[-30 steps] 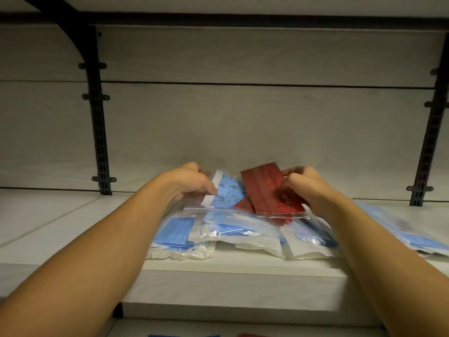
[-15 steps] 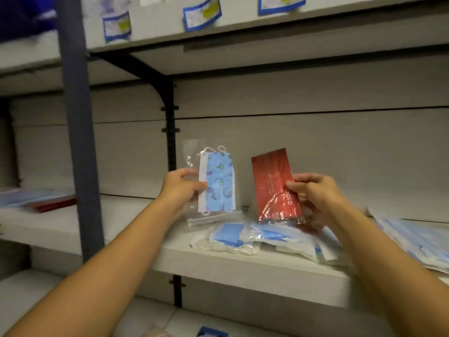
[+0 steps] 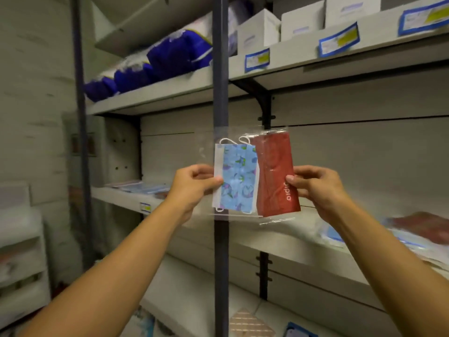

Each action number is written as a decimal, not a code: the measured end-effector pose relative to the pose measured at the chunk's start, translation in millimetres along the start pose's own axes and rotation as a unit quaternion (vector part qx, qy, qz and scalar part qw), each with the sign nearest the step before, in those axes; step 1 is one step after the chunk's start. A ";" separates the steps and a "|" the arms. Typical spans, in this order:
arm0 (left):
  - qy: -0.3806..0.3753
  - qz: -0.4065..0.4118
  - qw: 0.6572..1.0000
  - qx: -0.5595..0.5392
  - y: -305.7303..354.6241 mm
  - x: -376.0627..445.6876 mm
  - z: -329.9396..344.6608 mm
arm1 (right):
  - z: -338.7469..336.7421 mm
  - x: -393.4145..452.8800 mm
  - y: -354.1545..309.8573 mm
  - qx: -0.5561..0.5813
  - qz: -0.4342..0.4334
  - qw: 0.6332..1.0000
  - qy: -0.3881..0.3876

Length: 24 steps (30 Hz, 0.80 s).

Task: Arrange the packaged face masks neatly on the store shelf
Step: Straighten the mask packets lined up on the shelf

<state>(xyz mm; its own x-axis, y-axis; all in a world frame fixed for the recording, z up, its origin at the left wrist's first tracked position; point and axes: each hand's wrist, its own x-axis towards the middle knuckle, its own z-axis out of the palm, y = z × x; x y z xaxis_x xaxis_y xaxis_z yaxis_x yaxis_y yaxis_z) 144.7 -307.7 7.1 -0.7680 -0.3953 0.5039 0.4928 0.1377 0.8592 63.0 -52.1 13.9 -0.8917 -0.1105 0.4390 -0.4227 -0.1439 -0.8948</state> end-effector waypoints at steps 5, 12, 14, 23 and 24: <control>0.049 -0.014 0.998 0.022 6.7 4.3 -88.1 | 85.4 -24.4 -4.5 -0.044 0.000 0.999 -0.011; 0.113 -0.046 0.992 0.029 3.6 16.6 -202.1 | 189.6 -37.0 4.7 -0.049 0.019 0.998 -0.041; 0.127 -0.065 0.989 0.031 1.7 21.7 -233.7 | 212.4 -34.7 11.0 -0.048 0.031 0.997 -0.042; 0.213 -0.094 0.972 0.014 -4.7 32.6 -332.1 | 282.0 -26.6 31.4 -0.033 0.081 0.995 -0.038; 0.221 -0.093 0.971 0.013 -8.1 34.7 -339.5 | 289.8 -24.8 32.6 -0.029 0.086 0.995 -0.040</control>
<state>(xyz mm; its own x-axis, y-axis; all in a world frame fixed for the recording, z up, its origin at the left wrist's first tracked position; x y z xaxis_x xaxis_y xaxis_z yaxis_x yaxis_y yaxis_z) 253.0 -630.9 -12.5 -0.5896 -0.7658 0.2569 0.3469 0.0471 0.9367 118.3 -339.1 -2.5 -0.9368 -0.2076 0.2815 -0.2751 -0.0594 -0.9596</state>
